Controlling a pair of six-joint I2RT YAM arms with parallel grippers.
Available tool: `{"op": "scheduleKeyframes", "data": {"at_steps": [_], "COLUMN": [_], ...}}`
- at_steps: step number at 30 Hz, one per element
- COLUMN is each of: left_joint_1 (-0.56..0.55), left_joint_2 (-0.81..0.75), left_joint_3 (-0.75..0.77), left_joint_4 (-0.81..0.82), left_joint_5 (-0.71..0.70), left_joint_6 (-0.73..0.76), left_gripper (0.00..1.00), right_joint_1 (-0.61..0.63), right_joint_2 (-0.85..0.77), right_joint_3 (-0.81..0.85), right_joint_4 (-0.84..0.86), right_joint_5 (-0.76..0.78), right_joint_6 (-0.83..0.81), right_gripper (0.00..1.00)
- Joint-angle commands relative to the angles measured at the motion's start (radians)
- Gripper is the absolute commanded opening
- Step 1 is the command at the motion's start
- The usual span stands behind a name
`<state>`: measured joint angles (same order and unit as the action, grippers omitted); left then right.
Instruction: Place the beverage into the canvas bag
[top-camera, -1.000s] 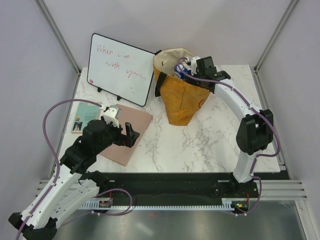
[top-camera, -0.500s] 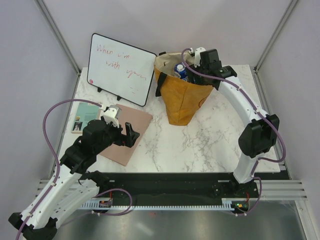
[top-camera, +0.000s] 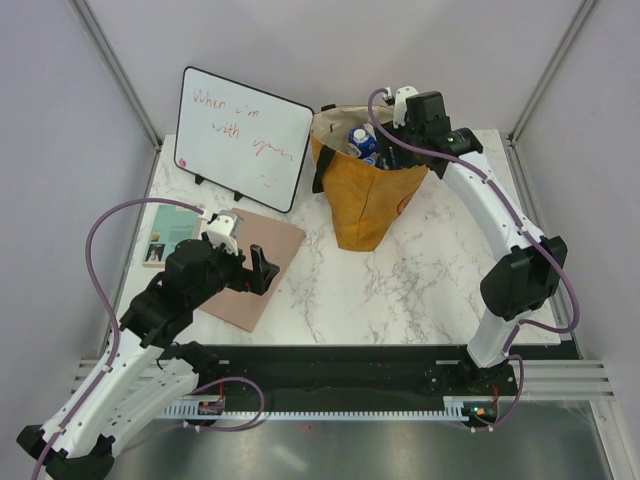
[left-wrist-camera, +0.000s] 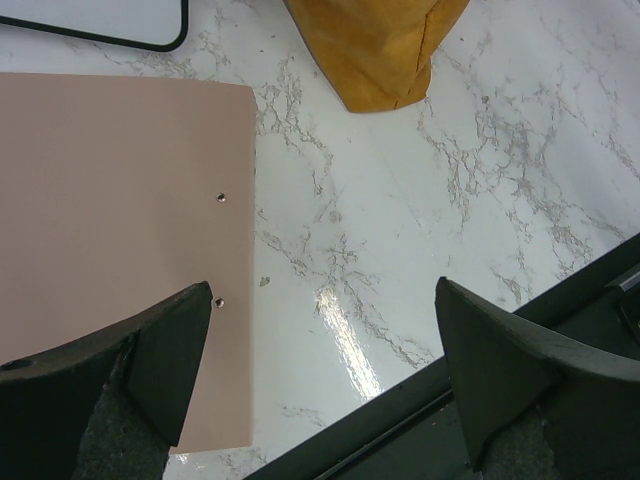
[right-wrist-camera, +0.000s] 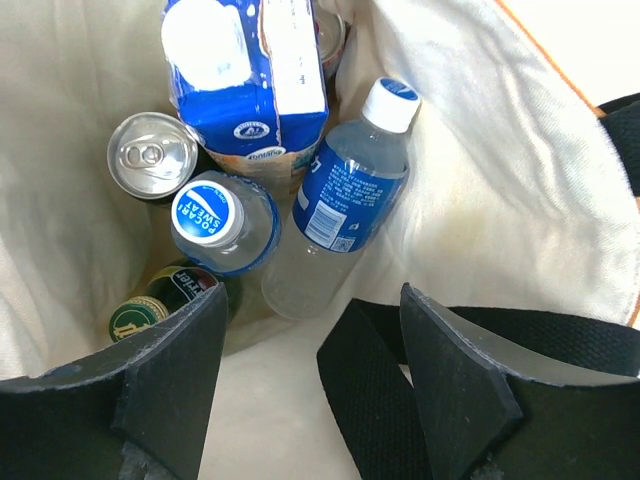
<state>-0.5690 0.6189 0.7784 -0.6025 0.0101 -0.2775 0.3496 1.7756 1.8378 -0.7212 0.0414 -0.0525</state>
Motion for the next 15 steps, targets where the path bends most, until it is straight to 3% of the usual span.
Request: {"op": "scheduleKeyframes", "data": {"at_steps": [1,15], "left_joint_1": [-0.002,-0.002], "left_joint_2": [-0.007,-0.005], "left_joint_3": [-0.002,-0.002], "left_joint_4": [0.040,0.038], "left_joint_5": [0.013,0.008], "left_joint_6": [0.037,0.037], "left_gripper": [1.00,1.00], "right_joint_1": [0.005,0.006], "right_joint_2": [-0.044,-0.021], "right_joint_3": [0.077,0.141], "right_joint_4": [-0.001,0.011], "right_joint_5": [0.002,0.002], "right_joint_6": [0.017,0.028], "right_gripper": [0.76,0.76]}}
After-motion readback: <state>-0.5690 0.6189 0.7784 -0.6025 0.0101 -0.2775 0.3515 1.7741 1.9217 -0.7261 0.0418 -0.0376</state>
